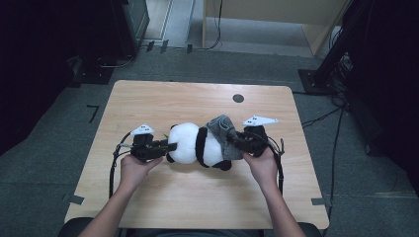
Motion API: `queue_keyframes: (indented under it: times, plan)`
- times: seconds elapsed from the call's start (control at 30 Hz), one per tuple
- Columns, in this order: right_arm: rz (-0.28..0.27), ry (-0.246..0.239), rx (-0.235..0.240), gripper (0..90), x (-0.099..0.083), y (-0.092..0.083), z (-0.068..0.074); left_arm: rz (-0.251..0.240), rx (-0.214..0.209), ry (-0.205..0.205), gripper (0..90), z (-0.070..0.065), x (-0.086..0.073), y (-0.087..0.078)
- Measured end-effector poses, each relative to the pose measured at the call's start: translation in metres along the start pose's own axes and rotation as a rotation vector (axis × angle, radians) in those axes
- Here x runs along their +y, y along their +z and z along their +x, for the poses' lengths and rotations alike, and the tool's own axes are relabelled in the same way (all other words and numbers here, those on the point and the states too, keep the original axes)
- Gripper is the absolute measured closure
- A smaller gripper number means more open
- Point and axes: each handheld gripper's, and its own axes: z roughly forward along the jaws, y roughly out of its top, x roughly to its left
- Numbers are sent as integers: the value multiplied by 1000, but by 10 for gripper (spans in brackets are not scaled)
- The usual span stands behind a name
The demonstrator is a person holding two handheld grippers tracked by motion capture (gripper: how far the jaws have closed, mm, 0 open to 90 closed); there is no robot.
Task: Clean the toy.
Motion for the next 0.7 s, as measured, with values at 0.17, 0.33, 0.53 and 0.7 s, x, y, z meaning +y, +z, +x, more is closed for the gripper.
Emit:
queue_keyframes:
  times: [0.17,0.33,0.53,0.7]
  plan:
    - [-3,16,12,759,-6,2,-6,-5,-5,3,637,-1,0,0]
    - [-9,27,23,759,-9,3,-10,-4,-6,11,636,0,0,1]
    - [-9,29,18,760,-12,3,-11,-2,-7,14,635,0,0,0]
    - [11,51,-5,761,-15,1,-17,1,-13,10,635,1,0,0]
